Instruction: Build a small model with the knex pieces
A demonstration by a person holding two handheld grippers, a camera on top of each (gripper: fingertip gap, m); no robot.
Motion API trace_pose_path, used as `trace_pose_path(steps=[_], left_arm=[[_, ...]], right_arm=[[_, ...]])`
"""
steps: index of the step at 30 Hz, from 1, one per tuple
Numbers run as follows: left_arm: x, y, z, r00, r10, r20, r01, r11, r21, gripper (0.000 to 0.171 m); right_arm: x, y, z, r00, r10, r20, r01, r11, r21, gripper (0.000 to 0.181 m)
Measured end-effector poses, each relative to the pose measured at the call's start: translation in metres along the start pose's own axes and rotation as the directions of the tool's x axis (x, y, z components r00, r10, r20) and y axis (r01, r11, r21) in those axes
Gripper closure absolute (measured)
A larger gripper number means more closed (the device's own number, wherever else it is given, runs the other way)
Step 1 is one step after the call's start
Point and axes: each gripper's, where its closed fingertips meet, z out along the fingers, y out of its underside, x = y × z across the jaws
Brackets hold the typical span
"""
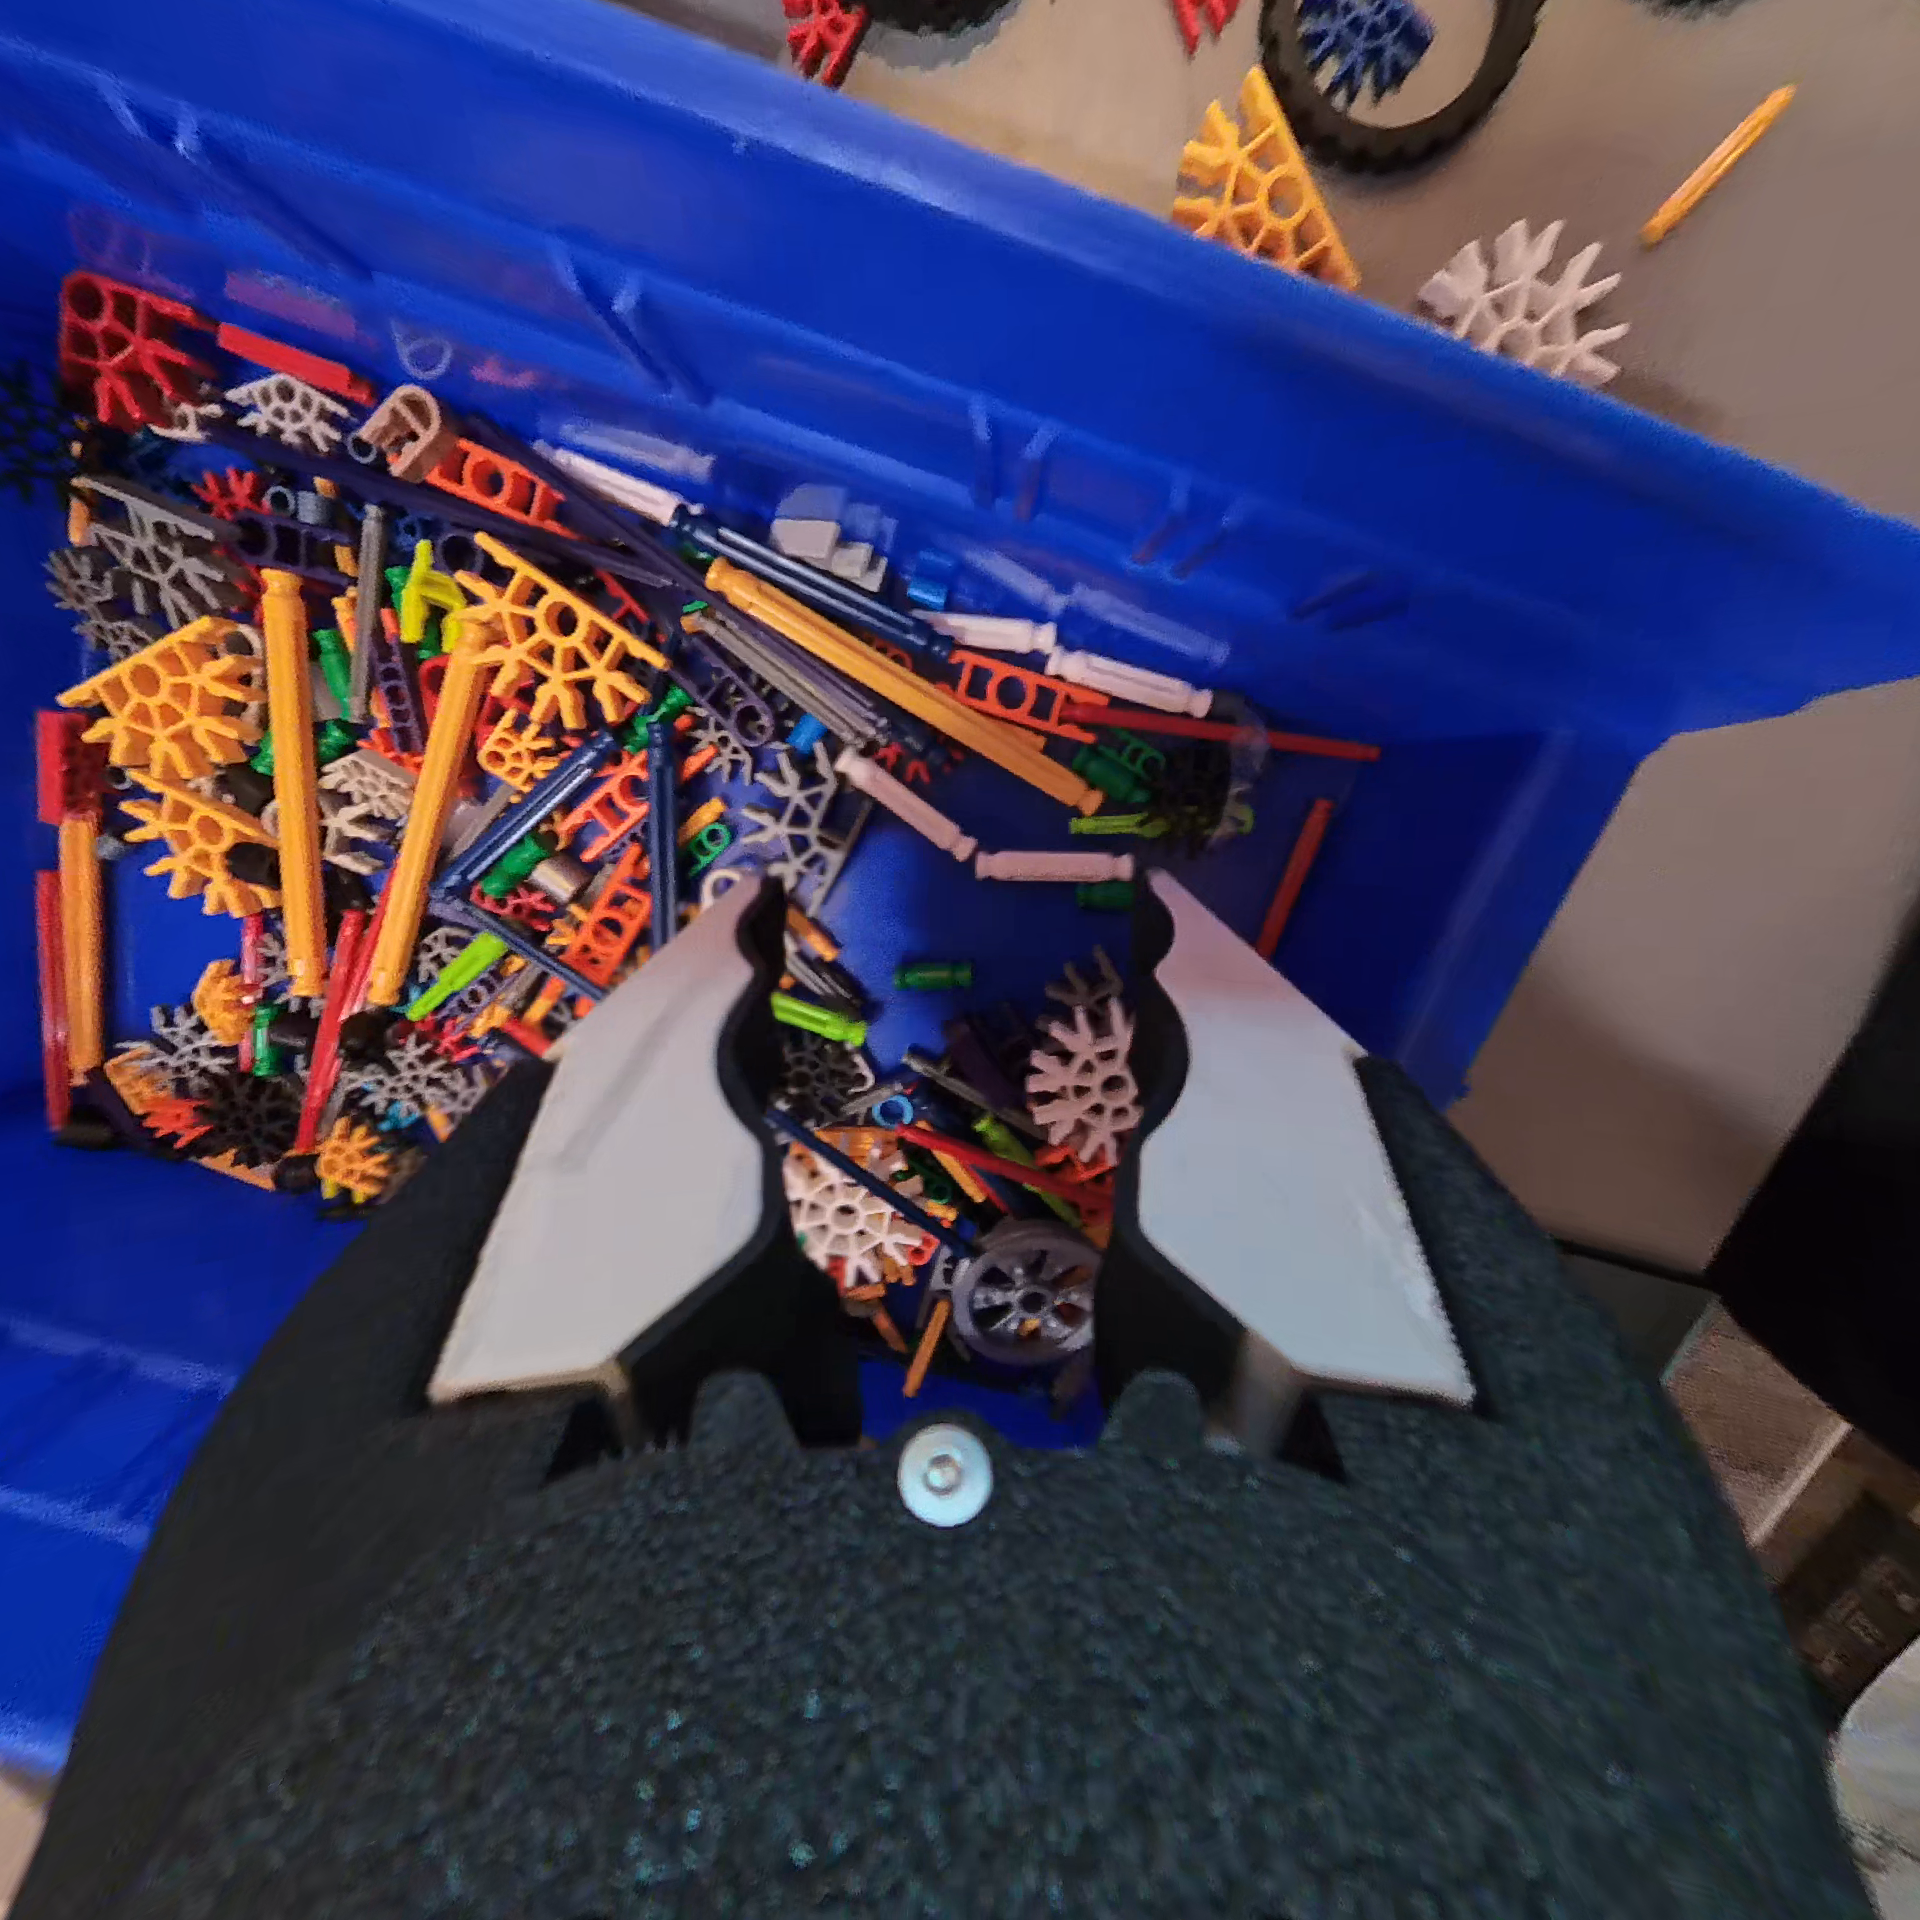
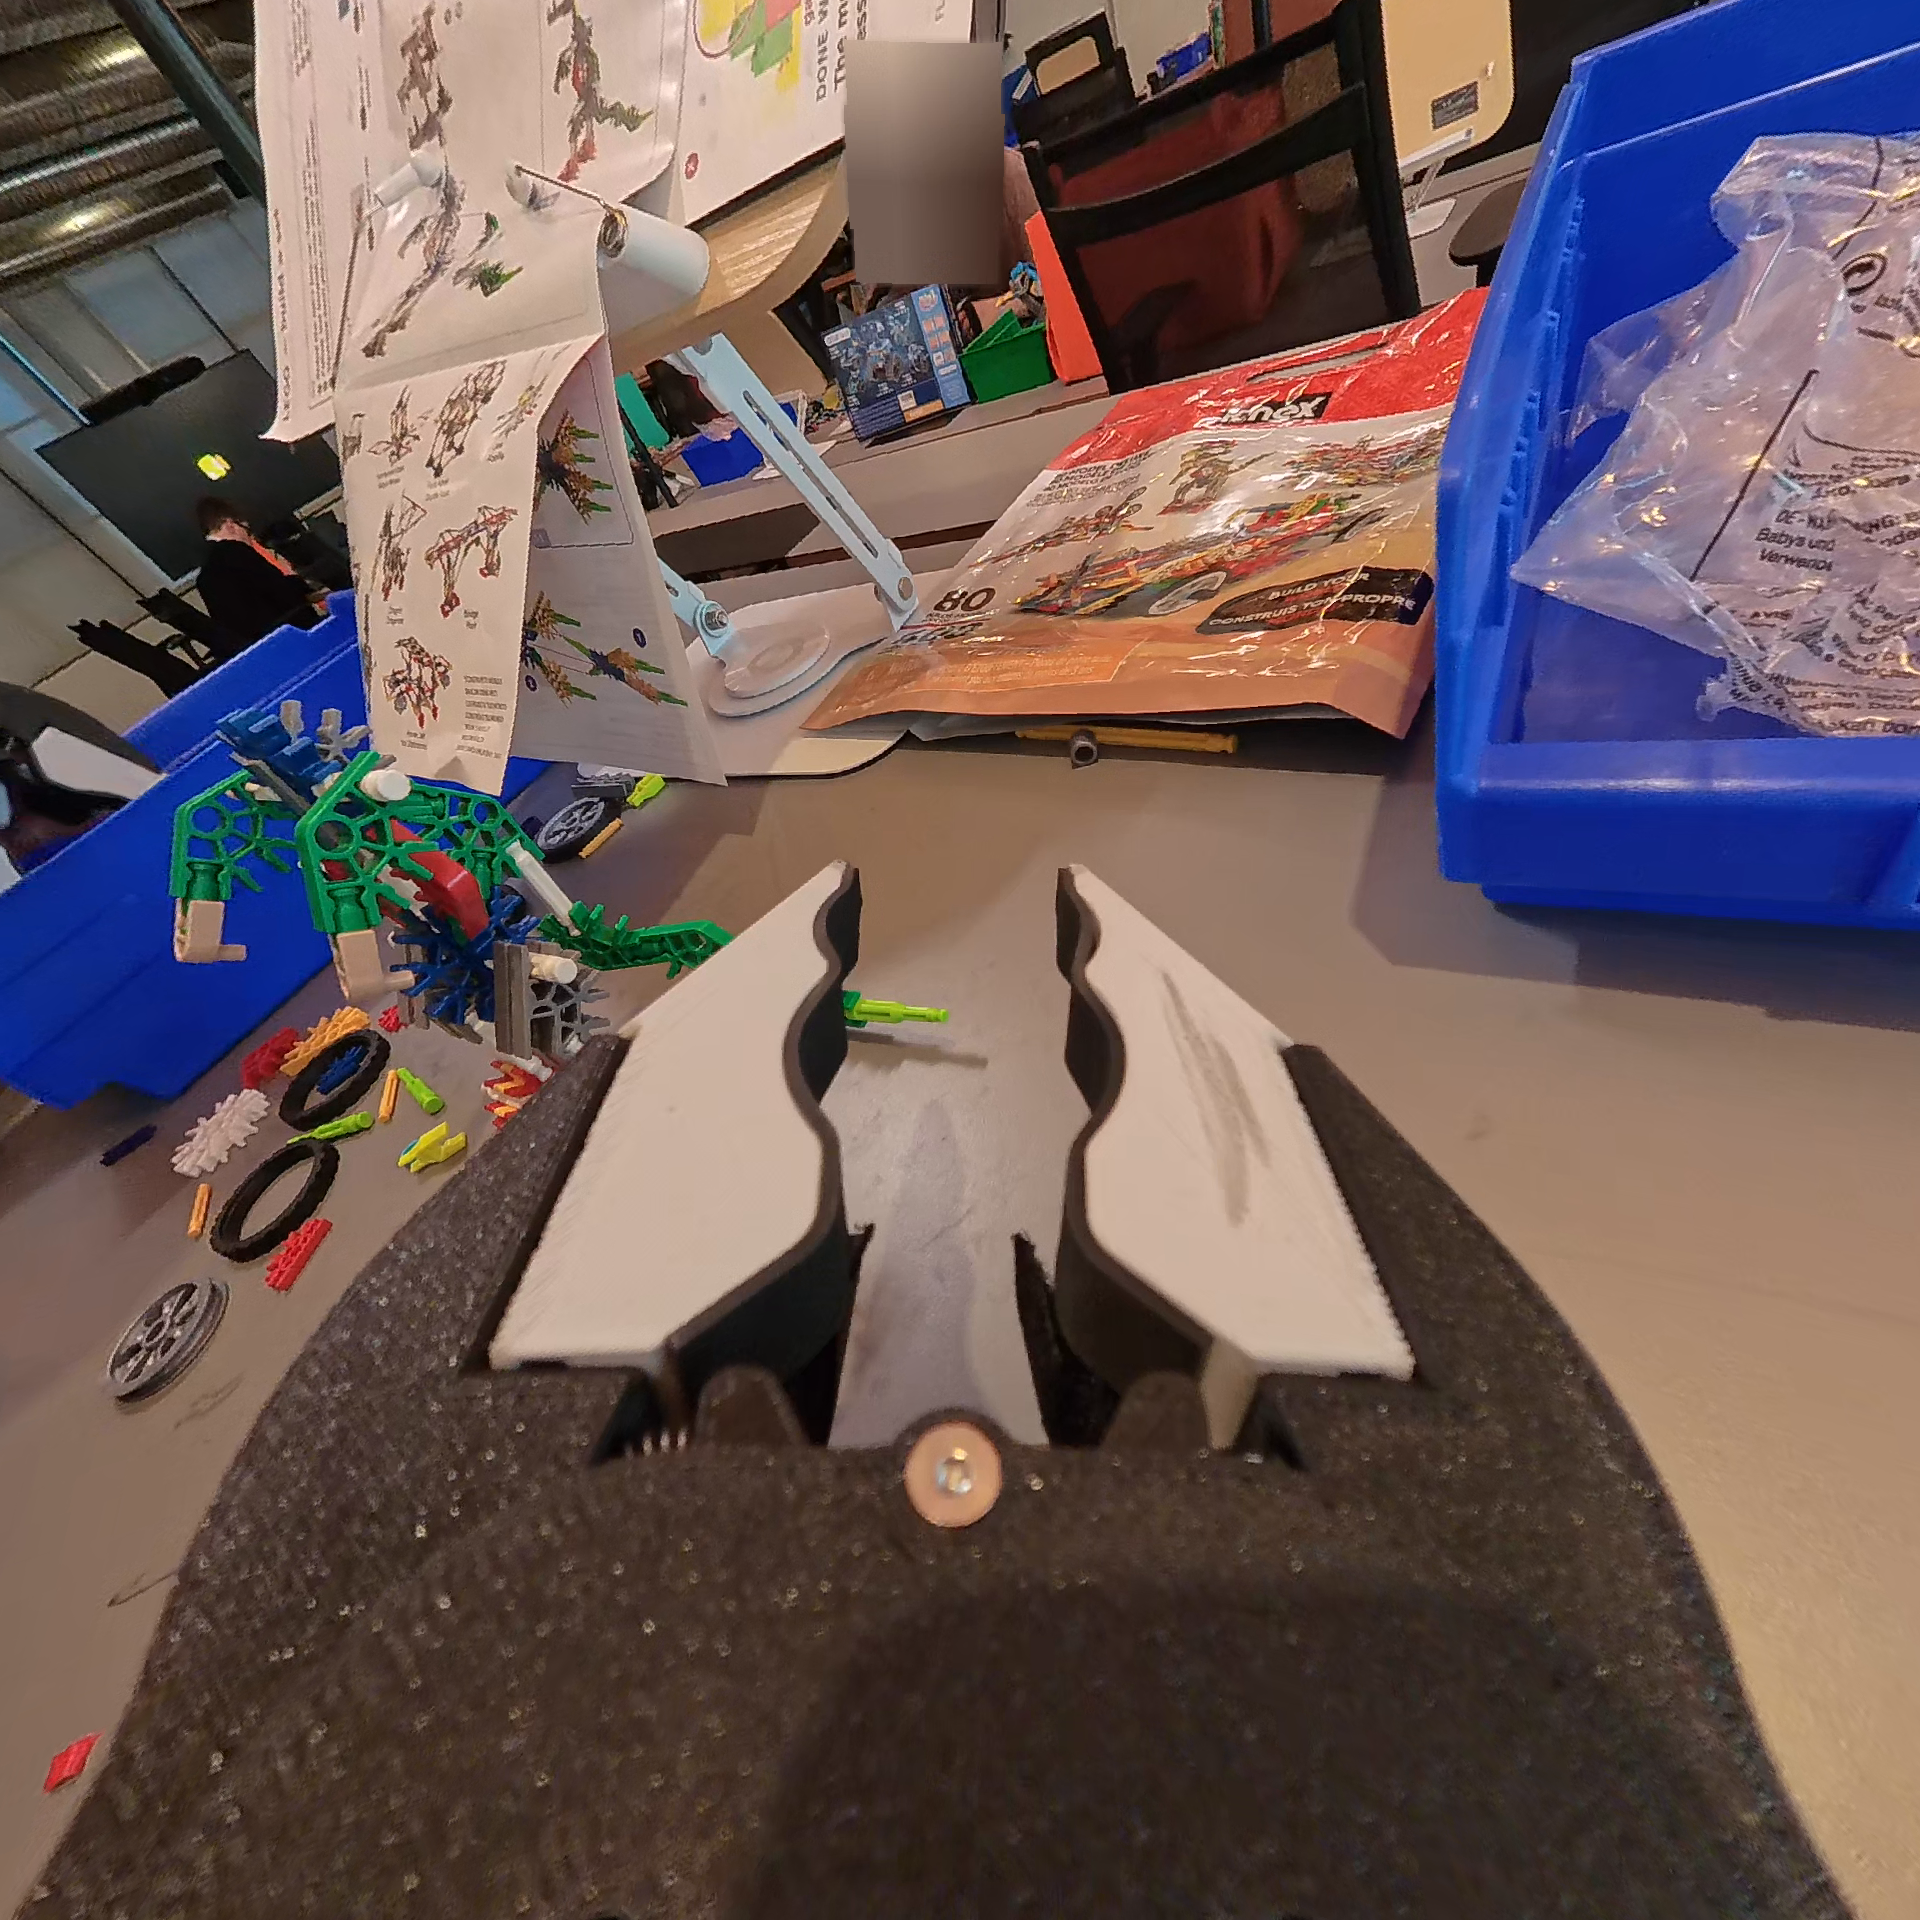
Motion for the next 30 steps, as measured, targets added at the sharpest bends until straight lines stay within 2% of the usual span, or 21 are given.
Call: trace_pose_path(steps=[8,17,30], left_arm=[[0.025,0.003,0.011,0.996,-0.066,-0.067,0.066,0.998,0.004,0.122],[0.025,0.01,0.02,0.997,-0.074,-0.022,0.074,0.997,-0.011,0.139],[0.023,0.007,0.013,0.998,-0.066,0.01,0.066,0.998,0.015,0.14]], right_arm=[[0.0,0.0,0.0,1.0,-0.002,0.0,0.002,1.0,0.003,0.144],[-0.001,-0.001,-0.001,1.0,-0.004,0.005,0.004,1.0,0.009,0.144],[-0.002,-0.003,-0.003,1.0,-0.006,0.014,0.005,1.0,0.027,0.144]])
